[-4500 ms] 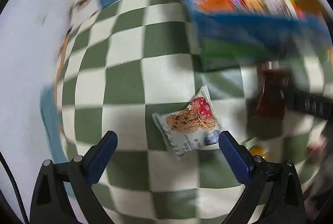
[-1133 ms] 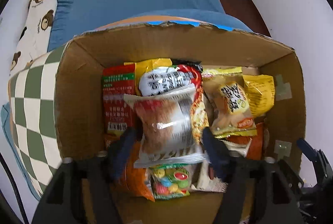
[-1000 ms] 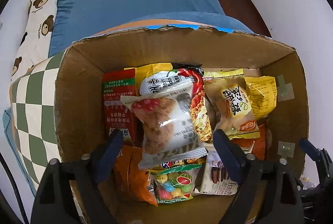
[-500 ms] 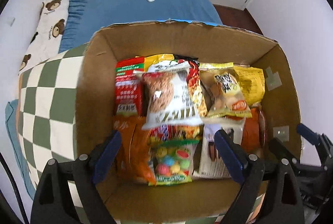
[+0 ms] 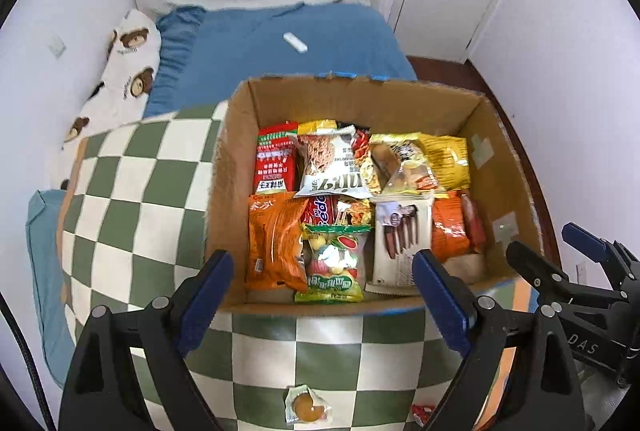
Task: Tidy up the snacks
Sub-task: 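Carry both packets into the box and open both tools, then grasp the orange jelly cup with the left tool while the right tool grasps the red candy packet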
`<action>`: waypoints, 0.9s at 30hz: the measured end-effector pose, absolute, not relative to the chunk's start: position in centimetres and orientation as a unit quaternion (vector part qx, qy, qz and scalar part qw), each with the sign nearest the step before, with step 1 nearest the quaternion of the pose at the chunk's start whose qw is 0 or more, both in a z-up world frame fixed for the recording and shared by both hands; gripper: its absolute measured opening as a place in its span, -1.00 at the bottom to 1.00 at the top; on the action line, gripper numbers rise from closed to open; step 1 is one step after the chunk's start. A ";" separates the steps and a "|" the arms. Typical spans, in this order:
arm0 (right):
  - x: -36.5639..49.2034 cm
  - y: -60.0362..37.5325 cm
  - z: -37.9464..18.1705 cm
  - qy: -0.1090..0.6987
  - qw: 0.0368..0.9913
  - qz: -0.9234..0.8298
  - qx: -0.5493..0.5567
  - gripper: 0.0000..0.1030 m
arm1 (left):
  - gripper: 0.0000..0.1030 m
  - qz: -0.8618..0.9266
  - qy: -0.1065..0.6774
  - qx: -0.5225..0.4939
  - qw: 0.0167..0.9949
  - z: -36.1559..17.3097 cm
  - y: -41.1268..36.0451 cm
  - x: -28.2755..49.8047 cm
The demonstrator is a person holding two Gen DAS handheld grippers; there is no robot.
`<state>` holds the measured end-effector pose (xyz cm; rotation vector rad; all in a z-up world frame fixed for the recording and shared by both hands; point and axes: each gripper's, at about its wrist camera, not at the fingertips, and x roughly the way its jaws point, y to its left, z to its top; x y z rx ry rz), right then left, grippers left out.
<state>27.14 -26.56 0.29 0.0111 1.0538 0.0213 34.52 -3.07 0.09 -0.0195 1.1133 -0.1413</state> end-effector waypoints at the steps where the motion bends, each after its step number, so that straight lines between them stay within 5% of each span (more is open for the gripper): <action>1: 26.5 -26.5 0.9 0.496 0.868 0.011 0.006 0.89 | 0.78 -0.067 0.518 -0.008 0.852 0.9 -3.1 33.7; 27: 13.1 -26.2 11.9 0.374 0.927 0.027 0.026 0.89 | 0.78 -0.068 0.396 0.012 0.916 11.0 -3.2 22.3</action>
